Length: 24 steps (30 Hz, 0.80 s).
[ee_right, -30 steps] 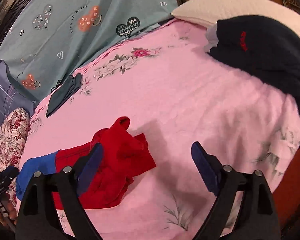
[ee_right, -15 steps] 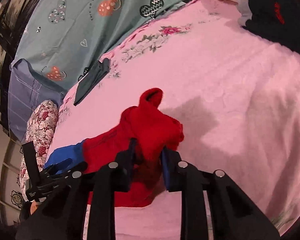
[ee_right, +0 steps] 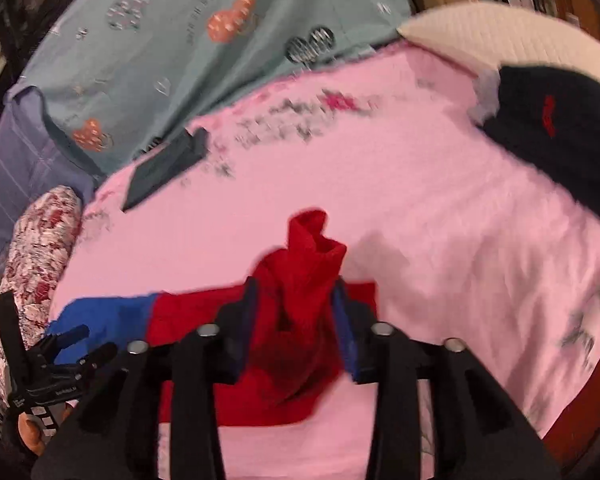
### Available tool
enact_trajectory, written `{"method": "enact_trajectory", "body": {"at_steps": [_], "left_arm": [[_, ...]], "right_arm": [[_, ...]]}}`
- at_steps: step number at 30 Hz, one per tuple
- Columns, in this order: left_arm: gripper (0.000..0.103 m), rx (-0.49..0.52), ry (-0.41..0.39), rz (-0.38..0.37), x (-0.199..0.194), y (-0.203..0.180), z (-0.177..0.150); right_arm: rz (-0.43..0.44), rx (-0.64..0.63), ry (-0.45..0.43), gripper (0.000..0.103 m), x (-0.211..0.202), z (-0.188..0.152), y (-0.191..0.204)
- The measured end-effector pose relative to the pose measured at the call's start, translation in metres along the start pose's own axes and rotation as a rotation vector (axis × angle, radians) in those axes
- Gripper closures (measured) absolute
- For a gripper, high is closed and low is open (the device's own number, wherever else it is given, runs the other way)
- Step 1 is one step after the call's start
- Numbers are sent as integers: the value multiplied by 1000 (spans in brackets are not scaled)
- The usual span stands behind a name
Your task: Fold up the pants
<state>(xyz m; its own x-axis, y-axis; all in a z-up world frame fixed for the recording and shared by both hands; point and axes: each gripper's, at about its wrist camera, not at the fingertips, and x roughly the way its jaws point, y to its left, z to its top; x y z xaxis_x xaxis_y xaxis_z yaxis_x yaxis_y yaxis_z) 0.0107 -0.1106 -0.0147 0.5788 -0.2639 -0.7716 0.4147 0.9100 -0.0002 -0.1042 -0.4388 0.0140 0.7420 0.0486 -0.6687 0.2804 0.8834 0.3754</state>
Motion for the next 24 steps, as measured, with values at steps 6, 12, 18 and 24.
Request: {"method": "enact_trajectory", "body": {"at_steps": [6, 12, 18, 24], "left_arm": [[2, -155, 82, 291, 5, 114, -18], [2, -214, 141, 261, 19, 143, -50], [2, -203, 148, 216, 18, 148, -53], [2, -198, 151, 203, 20, 150, -53]], "right_arm": [[401, -221, 211, 21, 61, 44, 153], [517, -224, 610, 21, 218, 14, 262], [617, -143, 970, 21, 254, -40, 282], [681, -76, 1087, 20, 241, -47, 281]]}}
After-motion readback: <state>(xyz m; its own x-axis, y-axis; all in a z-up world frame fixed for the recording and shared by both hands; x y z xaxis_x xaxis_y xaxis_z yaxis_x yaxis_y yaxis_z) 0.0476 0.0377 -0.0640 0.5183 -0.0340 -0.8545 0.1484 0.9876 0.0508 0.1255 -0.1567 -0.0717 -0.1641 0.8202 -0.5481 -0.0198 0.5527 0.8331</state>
